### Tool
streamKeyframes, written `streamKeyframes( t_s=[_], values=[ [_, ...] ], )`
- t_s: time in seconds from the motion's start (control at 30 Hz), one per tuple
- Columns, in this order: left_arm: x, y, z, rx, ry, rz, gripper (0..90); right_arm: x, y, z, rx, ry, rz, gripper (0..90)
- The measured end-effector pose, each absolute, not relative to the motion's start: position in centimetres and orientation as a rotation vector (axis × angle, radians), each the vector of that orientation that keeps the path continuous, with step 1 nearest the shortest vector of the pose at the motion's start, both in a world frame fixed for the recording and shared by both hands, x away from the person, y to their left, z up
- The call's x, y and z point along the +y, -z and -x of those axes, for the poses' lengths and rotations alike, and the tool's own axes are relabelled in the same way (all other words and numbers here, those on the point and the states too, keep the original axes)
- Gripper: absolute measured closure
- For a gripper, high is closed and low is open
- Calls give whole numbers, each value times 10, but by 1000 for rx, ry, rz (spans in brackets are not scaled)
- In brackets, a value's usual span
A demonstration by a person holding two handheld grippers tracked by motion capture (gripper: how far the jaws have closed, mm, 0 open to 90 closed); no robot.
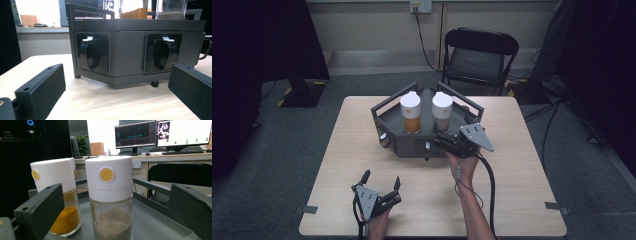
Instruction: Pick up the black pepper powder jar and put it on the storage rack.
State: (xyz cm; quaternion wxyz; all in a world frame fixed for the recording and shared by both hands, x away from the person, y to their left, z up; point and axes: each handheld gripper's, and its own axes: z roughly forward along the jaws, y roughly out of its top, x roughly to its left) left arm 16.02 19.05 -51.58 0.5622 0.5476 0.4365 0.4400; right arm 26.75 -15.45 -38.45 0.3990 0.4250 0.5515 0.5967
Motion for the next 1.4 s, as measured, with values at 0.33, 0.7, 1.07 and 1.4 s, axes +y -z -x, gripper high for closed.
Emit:
streamKeyframes(
  t_s=[0.33, 0.7, 1.07, 1.4],
  values=[
    [190, 516, -160, 1029, -1037, -1289, 6, -158, 390, -252, 1403, -1500, -1057, 0],
    [190, 516, -160, 1028, -1038, -1290, 6, -166, 400, -231, 1383, -1495, -1043, 0],
    [190, 516, -160, 1028, -1038, -1290, 6, -168, 409, -214, 1368, -1483, -1032, 0],
    [190, 516, -160, 1028, -1038, -1290, 7, -167, 419, -203, 1369, -1448, -1026, 2]
  ],
)
